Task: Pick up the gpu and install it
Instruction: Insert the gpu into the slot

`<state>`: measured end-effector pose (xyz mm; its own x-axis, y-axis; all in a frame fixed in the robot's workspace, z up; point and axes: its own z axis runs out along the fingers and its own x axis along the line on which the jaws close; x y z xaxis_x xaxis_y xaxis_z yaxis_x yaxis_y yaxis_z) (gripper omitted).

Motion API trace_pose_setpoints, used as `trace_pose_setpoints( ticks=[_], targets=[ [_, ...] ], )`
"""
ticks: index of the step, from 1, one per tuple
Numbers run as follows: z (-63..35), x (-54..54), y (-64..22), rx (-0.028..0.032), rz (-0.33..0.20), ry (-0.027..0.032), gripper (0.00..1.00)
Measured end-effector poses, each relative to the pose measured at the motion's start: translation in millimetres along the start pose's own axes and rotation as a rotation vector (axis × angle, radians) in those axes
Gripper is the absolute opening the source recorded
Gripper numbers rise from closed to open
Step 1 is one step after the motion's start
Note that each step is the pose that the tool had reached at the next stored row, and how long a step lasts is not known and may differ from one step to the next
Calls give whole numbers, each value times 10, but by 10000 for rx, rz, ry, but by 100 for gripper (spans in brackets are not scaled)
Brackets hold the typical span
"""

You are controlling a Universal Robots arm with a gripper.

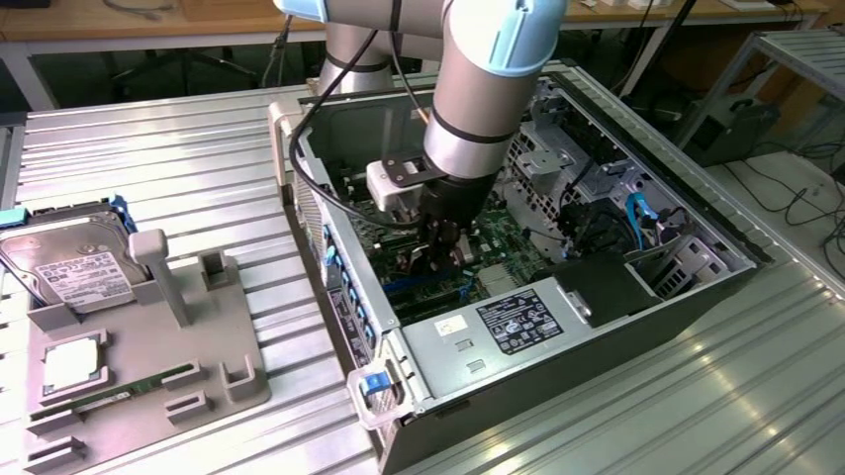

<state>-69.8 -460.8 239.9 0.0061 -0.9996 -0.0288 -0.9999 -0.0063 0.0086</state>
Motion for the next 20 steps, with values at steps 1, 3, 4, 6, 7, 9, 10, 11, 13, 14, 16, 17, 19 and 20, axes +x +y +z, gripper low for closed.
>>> trace_pose_setpoints(
  ticks=[1,3,4,6,7,9,10,11,13,14,16,17,19,20],
  targets=[
    [-10,-1,0,0,0,1,28],
    [-15,-1,0,0,0,-1,28],
    [-14,-1,0,1,0,-1,28],
    [-14,-1,0,-1,0,1,28],
    [-12,-1,1,0,0,0,28],
    [-7,-2,5,0,1,0,28],
    [-6,-3,6,0,1,1,28],
    [-1,-3,6,0,0,0,28],
    [12,-4,6,0,-1,-1,28],
    [20,-4,6,0,0,-3,28],
    [33,-3,7,0,0,-4,28],
    [40,-3,7,-1,0,-5,28],
    [59,-2,6,-1,0,-7,28],
    [68,-2,6,-2,0,-3,28]
  ],
)
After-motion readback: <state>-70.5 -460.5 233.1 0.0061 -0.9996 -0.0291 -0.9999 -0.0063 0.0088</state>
